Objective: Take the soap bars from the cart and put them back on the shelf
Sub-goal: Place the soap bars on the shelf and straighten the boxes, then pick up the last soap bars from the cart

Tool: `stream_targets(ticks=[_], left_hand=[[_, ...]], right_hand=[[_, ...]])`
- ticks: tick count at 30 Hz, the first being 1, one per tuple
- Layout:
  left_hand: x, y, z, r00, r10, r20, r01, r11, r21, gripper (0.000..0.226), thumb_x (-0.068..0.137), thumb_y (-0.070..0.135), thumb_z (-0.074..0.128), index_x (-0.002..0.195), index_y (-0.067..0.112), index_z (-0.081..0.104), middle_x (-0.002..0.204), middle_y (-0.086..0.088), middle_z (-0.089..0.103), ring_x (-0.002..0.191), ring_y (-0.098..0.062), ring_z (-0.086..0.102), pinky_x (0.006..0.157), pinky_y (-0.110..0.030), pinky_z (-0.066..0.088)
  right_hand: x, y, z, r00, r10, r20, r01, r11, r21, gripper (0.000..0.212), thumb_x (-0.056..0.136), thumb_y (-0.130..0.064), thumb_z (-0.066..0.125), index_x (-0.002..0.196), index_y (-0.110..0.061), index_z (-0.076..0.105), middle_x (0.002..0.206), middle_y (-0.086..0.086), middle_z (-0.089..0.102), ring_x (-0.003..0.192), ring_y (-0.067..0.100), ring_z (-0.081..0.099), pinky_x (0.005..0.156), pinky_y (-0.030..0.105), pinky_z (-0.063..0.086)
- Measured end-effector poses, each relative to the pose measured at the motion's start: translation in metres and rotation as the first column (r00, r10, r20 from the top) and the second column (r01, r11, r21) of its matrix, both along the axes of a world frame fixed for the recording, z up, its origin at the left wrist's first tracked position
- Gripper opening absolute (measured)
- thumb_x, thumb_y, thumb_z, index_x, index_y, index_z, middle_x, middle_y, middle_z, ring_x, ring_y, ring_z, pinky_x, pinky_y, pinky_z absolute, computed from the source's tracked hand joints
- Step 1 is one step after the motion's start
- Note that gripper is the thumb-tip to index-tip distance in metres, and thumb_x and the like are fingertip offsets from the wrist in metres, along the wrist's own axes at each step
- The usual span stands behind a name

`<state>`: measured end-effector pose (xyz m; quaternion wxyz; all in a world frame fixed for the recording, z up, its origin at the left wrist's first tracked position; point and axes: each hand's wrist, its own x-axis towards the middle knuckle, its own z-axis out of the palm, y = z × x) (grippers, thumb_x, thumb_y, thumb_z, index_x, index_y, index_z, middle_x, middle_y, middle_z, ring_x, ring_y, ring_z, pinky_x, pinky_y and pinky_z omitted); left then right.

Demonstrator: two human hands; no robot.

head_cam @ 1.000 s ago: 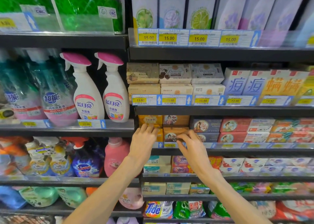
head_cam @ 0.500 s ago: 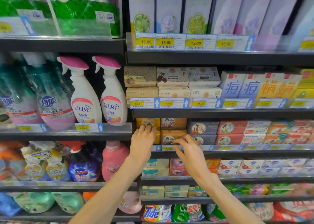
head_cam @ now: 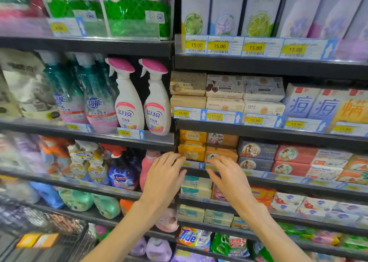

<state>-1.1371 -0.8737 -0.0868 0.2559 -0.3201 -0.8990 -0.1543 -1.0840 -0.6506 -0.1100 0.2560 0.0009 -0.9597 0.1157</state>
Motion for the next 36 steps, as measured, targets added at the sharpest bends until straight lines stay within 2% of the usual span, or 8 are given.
stream_targets(ticks=[4, 8, 12, 18, 23, 26, 32, 36], left_hand=[[0.017, -0.047, -0.004, 0.996, 0.091, 0.020, -0.090, 0.996, -0.027, 0.038, 0.092, 0.038, 0.056, 0.125, 0.023, 0.064, 0.128, 0.005, 0.063, 0.124, -0.019, 0.056, 0.103, -0.036, 0.045], [0.035, -0.111, -0.015, 0.973, 0.230, 0.028, -0.228, 0.972, -0.055, 0.039, 0.088, 0.038, 0.068, 0.123, 0.022, 0.065, 0.125, 0.002, 0.066, 0.122, -0.022, 0.059, 0.102, -0.036, 0.045], [0.056, -0.192, -0.018, 0.930, 0.362, 0.061, -0.360, 0.932, -0.046, 0.043, 0.088, 0.040, 0.069, 0.127, 0.022, 0.064, 0.129, 0.003, 0.064, 0.122, -0.022, 0.059, 0.101, -0.038, 0.048], [0.103, -0.348, -0.027, 0.804, 0.584, 0.114, -0.579, 0.812, -0.077, 0.049, 0.088, 0.052, 0.053, 0.124, 0.021, 0.066, 0.126, 0.001, 0.067, 0.116, -0.025, 0.062, 0.096, -0.040, 0.053], [0.165, -0.496, -0.045, 0.670, 0.732, 0.125, -0.716, 0.681, -0.154, 0.053, 0.086, 0.046, 0.070, 0.131, 0.021, 0.062, 0.132, -0.003, 0.063, 0.121, -0.030, 0.060, 0.099, -0.044, 0.051], [0.201, -0.567, -0.048, 0.589, 0.798, 0.126, -0.780, 0.602, -0.169, 0.055, 0.092, 0.056, 0.050, 0.131, 0.019, 0.063, 0.129, -0.004, 0.065, 0.119, -0.030, 0.062, 0.097, -0.045, 0.054], [0.247, -0.682, -0.052, 0.456, 0.875, 0.163, -0.856, 0.482, -0.188, 0.059, 0.095, 0.060, 0.043, 0.138, 0.023, 0.057, 0.140, -0.004, 0.060, 0.130, -0.029, 0.056, 0.107, -0.047, 0.047], [0.239, -0.742, -0.058, 0.407, 0.894, 0.190, -0.868, 0.443, -0.224, 0.063, 0.091, 0.063, 0.034, 0.129, 0.024, 0.064, 0.129, -0.003, 0.068, 0.119, -0.026, 0.065, 0.097, -0.045, 0.055]], right_hand=[[-0.013, -0.040, -0.006, 0.986, 0.159, 0.042, -0.162, 0.985, 0.056, 0.038, 0.089, -0.039, 0.069, 0.123, -0.021, 0.066, 0.117, -0.003, 0.068, 0.104, 0.021, 0.066, 0.083, 0.037, 0.056], [-0.015, -0.100, -0.001, 0.960, 0.264, 0.095, -0.270, 0.961, 0.061, 0.047, 0.084, -0.040, 0.076, 0.127, -0.022, 0.067, 0.123, -0.002, 0.069, 0.108, 0.020, 0.067, 0.087, 0.036, 0.056], [-0.021, -0.177, 0.009, 0.913, 0.392, 0.110, -0.400, 0.914, 0.071, 0.044, 0.078, -0.043, 0.069, 0.116, -0.021, 0.072, 0.111, -0.001, 0.073, 0.096, 0.021, 0.072, 0.076, 0.032, 0.058], [-0.028, -0.319, 0.016, 0.820, 0.539, 0.191, -0.565, 0.817, 0.120, 0.054, 0.079, -0.054, 0.058, 0.121, -0.022, 0.070, 0.114, -0.001, 0.073, 0.099, 0.023, 0.072, 0.072, 0.039, 0.061], [-0.022, -0.461, 0.016, 0.704, 0.651, 0.284, -0.704, 0.693, 0.157, 0.064, 0.079, -0.060, 0.049, 0.128, -0.021, 0.065, 0.120, 0.002, 0.071, 0.105, 0.024, 0.070, 0.080, 0.040, 0.060], [-0.015, -0.537, 0.015, 0.645, 0.709, 0.286, -0.761, 0.628, 0.160, 0.060, 0.078, -0.058, 0.056, 0.122, -0.020, 0.069, 0.114, 0.001, 0.073, 0.100, 0.022, 0.072, 0.077, 0.037, 0.059], [-0.005, -0.691, 0.004, 0.475, 0.831, 0.290, -0.879, 0.463, 0.116, 0.067, 0.092, -0.060, 0.055, 0.148, -0.024, 0.045, 0.140, -0.005, 0.055, 0.128, 0.016, 0.053, 0.101, 0.033, 0.046], [-0.022, -0.775, -0.008, 0.406, 0.861, 0.305, -0.913, 0.395, 0.101, 0.070, 0.094, -0.060, 0.052, 0.153, -0.026, 0.035, 0.149, -0.006, 0.047, 0.136, 0.014, 0.045, 0.110, 0.032, 0.041]])
